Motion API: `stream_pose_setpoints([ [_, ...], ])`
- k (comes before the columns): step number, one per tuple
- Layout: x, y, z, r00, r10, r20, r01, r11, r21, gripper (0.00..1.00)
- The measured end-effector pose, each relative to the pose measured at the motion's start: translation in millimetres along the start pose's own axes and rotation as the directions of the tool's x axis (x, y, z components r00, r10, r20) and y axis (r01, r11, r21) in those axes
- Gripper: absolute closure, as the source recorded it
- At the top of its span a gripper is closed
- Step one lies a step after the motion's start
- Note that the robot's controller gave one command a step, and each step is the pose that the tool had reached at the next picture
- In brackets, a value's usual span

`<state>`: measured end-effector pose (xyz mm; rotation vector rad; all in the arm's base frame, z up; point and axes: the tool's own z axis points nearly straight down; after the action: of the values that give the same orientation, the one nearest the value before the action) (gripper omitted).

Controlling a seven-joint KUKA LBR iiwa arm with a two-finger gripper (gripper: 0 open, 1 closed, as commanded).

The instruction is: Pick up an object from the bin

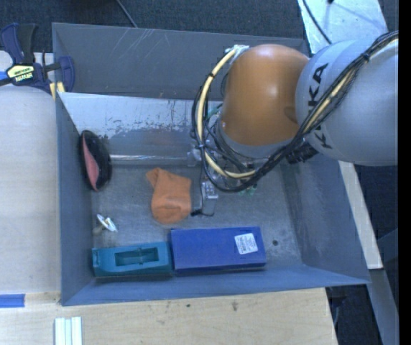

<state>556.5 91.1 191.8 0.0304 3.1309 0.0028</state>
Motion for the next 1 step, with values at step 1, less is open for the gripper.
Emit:
stream_pose_setpoints([
  [1, 13.0, -6.9, 46.6, 1.000, 0.013, -0.007, -0.013, 1.000, 0.001, 0.00],
])
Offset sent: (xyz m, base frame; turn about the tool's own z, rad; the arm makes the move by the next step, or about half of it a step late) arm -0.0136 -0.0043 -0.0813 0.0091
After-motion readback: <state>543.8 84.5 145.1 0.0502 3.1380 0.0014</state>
